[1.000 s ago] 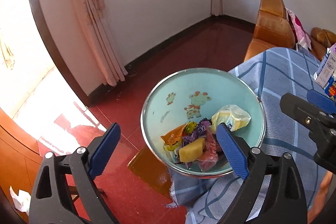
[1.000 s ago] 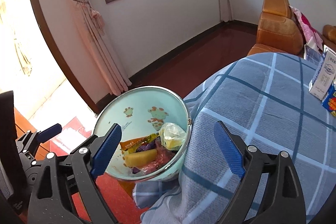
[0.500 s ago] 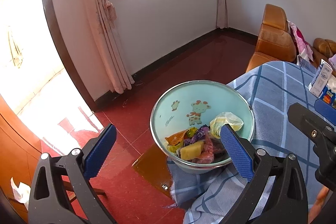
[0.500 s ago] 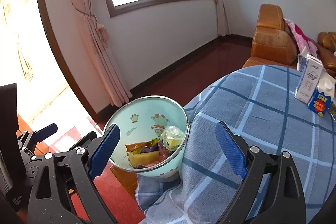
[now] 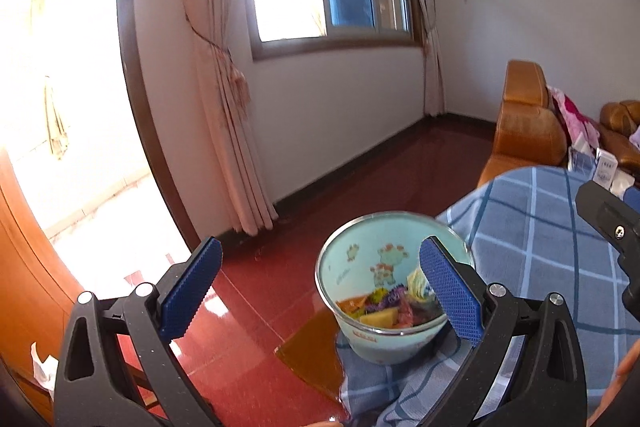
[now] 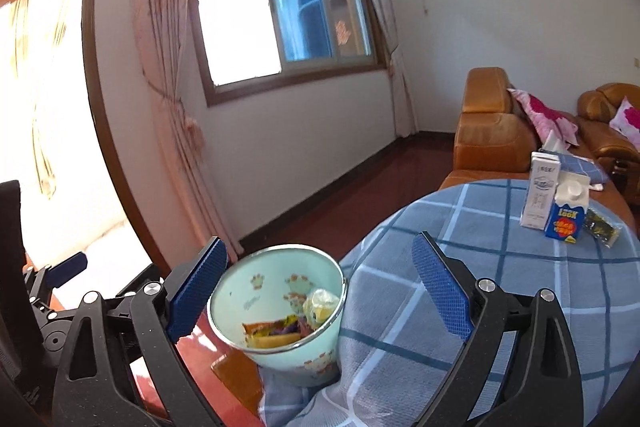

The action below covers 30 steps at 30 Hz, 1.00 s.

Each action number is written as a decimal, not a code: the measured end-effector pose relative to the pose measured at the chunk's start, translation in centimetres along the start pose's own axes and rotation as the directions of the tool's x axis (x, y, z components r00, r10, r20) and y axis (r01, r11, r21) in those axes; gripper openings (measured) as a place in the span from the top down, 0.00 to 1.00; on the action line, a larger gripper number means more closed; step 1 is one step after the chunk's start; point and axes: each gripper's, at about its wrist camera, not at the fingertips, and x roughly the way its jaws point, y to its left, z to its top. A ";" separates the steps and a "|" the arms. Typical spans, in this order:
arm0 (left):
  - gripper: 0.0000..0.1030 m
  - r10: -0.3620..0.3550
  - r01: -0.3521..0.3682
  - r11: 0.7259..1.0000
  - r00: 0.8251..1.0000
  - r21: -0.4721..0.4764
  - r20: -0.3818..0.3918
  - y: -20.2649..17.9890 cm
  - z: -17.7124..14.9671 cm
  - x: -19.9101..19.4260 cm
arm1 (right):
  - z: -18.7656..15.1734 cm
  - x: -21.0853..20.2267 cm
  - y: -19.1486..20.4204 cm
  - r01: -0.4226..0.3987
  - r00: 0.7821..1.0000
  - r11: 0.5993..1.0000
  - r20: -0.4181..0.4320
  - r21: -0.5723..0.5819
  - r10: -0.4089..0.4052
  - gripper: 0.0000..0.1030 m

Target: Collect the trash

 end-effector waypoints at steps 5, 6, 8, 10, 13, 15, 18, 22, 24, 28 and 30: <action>0.06 0.010 -0.011 1.000 0.998 0.022 0.069 -0.1 0.6 -1.6 | 0.3 -0.7 -0.2 0.007 1.000 1.000 0.025 0.010 -0.008 0.10; 0.06 0.011 -0.012 1.000 0.997 0.023 0.076 -0.1 0.6 -1.8 | 0.3 -0.8 -0.2 0.007 1.000 1.000 0.027 0.009 -0.007 0.10; 0.06 0.012 -0.013 1.000 0.997 0.021 0.077 -0.1 0.8 -1.9 | 0.4 -0.8 -0.3 0.008 1.000 1.000 0.030 0.011 -0.008 0.10; 0.06 0.009 -0.010 1.000 0.997 0.015 0.076 0.0 0.9 -1.8 | 0.3 -0.8 -0.3 0.010 0.999 1.000 0.033 0.014 -0.010 0.10; 0.06 0.013 -0.014 1.000 0.997 0.010 0.080 0.0 1.0 -1.8 | 0.2 -0.8 -0.6 0.015 0.999 1.000 0.034 0.019 -0.016 0.10; 0.06 0.016 -0.017 1.000 0.997 0.011 0.079 0.0 1.0 -1.7 | 0.2 -0.8 -0.8 0.016 0.999 1.000 0.031 0.025 -0.017 0.10; 0.06 0.014 -0.015 1.000 0.997 0.003 0.074 0.0 1.1 -1.5 | 0.2 -0.7 -0.9 0.016 0.999 0.999 0.031 0.028 -0.017 0.10; 0.06 0.015 -0.016 1.000 0.997 0.005 0.074 -0.1 1.1 -1.4 | 0.2 -0.8 -1.0 0.018 0.999 0.999 0.030 0.032 -0.019 0.10; 0.06 0.017 -0.017 1.000 0.997 0.004 0.073 -0.1 1.1 -1.5 | 0.2 -0.7 -1.1 0.015 0.999 0.999 0.027 0.039 -0.016 0.10; 0.06 0.020 -0.020 1.000 0.997 -0.001 0.074 -0.2 1.2 -1.6 | 0.2 -0.6 -1.2 0.013 1.000 0.999 0.023 0.039 -0.014 0.10; 0.06 0.021 -0.020 1.000 0.997 -0.005 0.077 -0.1 1.3 -1.6 | 0.3 -0.7 -1.1 0.012 1.000 0.999 0.026 0.039 -0.013 0.10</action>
